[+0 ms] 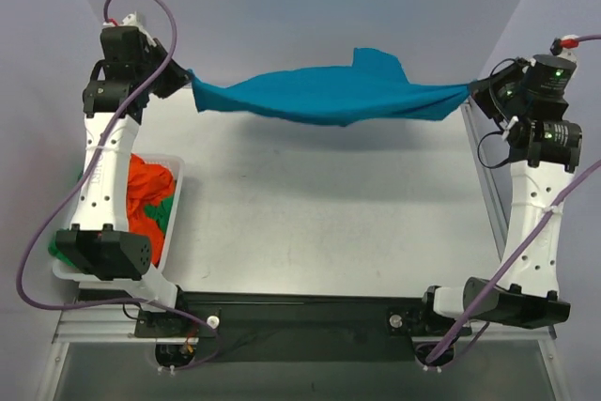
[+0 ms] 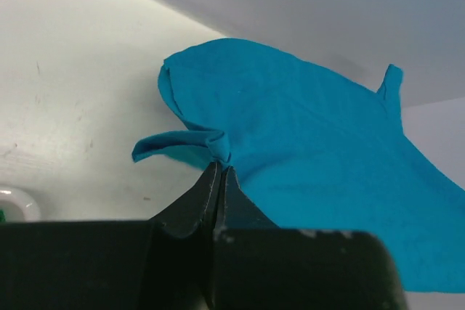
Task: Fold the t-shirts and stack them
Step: Flatten out the tshirt
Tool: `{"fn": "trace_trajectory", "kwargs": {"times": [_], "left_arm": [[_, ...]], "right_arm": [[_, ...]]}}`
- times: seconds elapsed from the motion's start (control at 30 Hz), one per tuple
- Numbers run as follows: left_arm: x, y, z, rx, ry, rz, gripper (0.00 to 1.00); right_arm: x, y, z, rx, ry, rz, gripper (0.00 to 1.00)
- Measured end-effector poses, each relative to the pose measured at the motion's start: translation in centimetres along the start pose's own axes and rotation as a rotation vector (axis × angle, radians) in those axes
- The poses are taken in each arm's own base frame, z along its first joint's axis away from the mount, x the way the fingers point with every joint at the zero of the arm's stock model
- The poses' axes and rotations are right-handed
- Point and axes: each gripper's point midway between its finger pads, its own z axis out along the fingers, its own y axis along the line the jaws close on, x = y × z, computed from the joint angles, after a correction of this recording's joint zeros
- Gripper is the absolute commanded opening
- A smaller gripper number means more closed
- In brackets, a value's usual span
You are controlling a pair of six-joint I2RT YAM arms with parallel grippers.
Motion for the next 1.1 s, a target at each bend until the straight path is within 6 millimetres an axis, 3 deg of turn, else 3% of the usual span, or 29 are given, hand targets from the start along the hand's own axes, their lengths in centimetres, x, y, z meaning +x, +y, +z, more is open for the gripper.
{"fn": "trace_trajectory", "kwargs": {"times": [0.03, 0.07, 0.1, 0.2, 0.3, 0.37, 0.47, 0.57, 0.67, 0.77, 0.93, 1.03, 1.1], "left_arm": [[0.8, 0.7, 0.4, -0.010, 0.020, -0.006, 0.04], [1.6, 1.3, 1.1, -0.016, 0.041, -0.011, 0.16], [2.4, 1.8, 2.0, -0.017, 0.061, -0.014, 0.32], [6.4, 4.0, 6.5, -0.032, 0.175, -0.035, 0.54], [11.6, 7.4, 10.7, -0.090, 0.301, -0.063, 0.60], [16.3, 10.4, 11.2, -0.148, 0.387, -0.083, 0.61], [22.3, 14.6, 8.8, -0.269, 0.481, -0.111, 0.59], [24.2, 16.4, 4.8, -0.346, 0.459, -0.121, 0.55], [23.7, 16.5, 1.3, -0.368, 0.346, -0.111, 0.43], [23.5, 16.8, -0.3, -0.389, 0.255, -0.111, 0.40], [26.5, 20.6, 0.3, -0.532, 0.277, -0.147, 0.39], [27.6, 21.8, 1.2, -0.581, 0.297, -0.159, 0.39], [27.3, 22.0, 1.6, -0.598, 0.276, -0.154, 0.40]], "right_arm": [[1.0, -0.9, 0.6, 0.024, 0.028, -0.001, 0.08], [1.7, -1.7, 1.4, 0.046, 0.052, 0.000, 0.17], [2.5, -2.6, 2.5, 0.070, 0.079, 0.002, 0.41], [5.2, -5.3, 7.5, 0.143, 0.169, 0.003, 0.69], [10.5, -9.7, 13.1, 0.238, 0.308, 0.008, 0.76], [15.9, -13.5, 14.2, 0.330, 0.418, -0.005, 0.78], [23.4, -16.3, 11.2, 0.396, 0.557, -0.049, 0.77], [28.0, -16.6, 6.3, 0.368, 0.604, -0.081, 0.75], [29.8, -16.1, 2.1, 0.290, 0.554, -0.088, 0.73], [31.3, -17.0, -0.4, 0.245, 0.513, -0.061, 0.71], [34.3, -20.5, -2.4, 0.295, 0.530, -0.035, 0.70], [34.5, -20.8, -2.9, 0.292, 0.523, -0.027, 0.71], [34.4, -20.8, -3.0, 0.285, 0.508, -0.023, 0.72]]}}
